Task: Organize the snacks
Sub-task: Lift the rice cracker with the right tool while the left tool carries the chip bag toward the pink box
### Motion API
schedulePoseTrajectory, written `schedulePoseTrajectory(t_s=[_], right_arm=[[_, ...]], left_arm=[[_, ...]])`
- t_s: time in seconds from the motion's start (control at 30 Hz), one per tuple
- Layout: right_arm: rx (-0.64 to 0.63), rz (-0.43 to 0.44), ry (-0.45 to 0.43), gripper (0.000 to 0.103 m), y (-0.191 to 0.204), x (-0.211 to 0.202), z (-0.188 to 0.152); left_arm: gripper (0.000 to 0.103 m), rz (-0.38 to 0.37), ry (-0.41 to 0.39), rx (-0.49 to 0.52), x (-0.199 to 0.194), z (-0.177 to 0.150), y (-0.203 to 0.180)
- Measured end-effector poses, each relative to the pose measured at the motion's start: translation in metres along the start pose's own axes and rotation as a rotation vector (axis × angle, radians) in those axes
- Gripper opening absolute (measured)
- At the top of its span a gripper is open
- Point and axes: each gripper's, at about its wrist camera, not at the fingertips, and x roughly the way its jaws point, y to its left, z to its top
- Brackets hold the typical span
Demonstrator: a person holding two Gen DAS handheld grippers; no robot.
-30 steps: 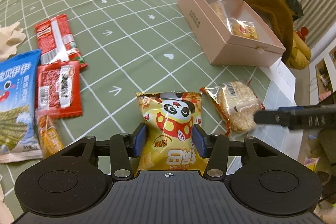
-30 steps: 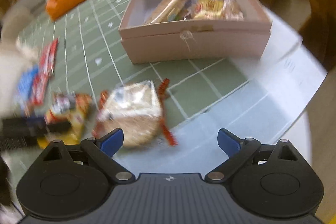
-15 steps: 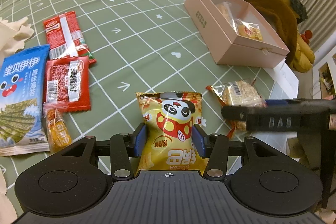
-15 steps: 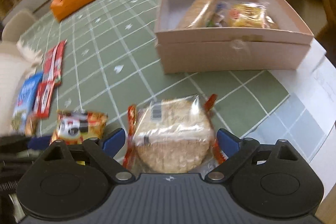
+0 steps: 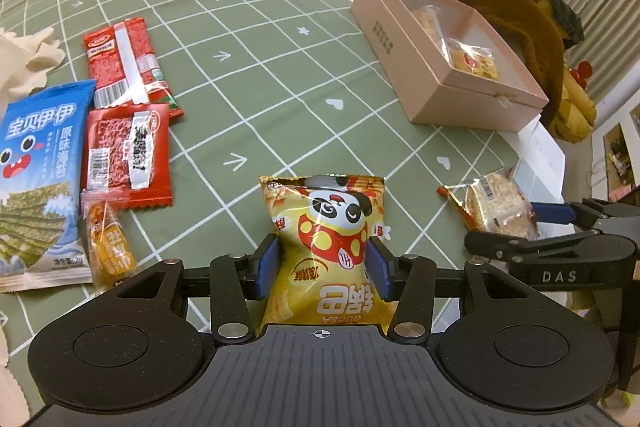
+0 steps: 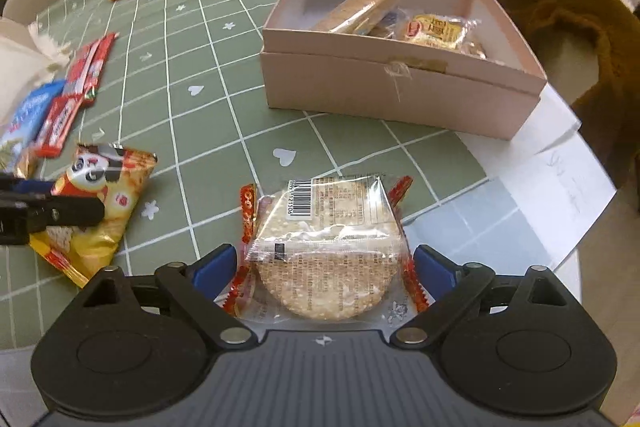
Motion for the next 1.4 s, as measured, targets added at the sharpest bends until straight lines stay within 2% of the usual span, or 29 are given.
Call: schedulePoseTrajectory(t_s=[0.1,0.17,0.57,0.7,0.83,1.03,1.2,1.33,1.4], right_arm=[[0.022,0.015,0.010,0.097,0.000,0.006,0.002],[0.024,-0.008,0.005,0.098,0.003,0.010,0.003],[0.021,-0.013,-0.006,0.100,0.006,0.017,0.012],[0.005,-0.013,-0.017,0.085,0.009,0.012,0.013],[-0.008,-0.025,-0.027,0.084,0.008,0.003,0.011],[0.013,-0.019,-0.057,0.084,-0.005,-0.020,0.005],[0.051,-0.026,-0.111,0.084,-0.020,-0.043,0.005],[0.085,-0.021,-0.173,0.084,-0.034,-0.066,0.008],[0.092,-0.018,-0.204,0.084,-0.042,-0.078,0.013]], left_arm=[[0.052,0.005,-0.002,0.010,0.000,-0.001,-0.002],[0.052,0.010,-0.002,0.016,0.001,-0.001,-0.003],[0.054,0.050,-0.002,0.083,0.005,-0.001,-0.014],[0.053,0.051,-0.007,0.081,0.004,-0.001,-0.015],[0.050,0.018,-0.015,0.074,0.004,-0.002,-0.018],[0.047,-0.024,-0.009,0.144,-0.002,-0.005,-0.040],[0.046,-0.098,0.005,0.139,-0.007,-0.006,-0.053],[0.046,-0.148,-0.011,0.148,-0.018,0.007,-0.066],[0.046,-0.199,-0.030,0.132,-0.027,0.028,-0.071]])
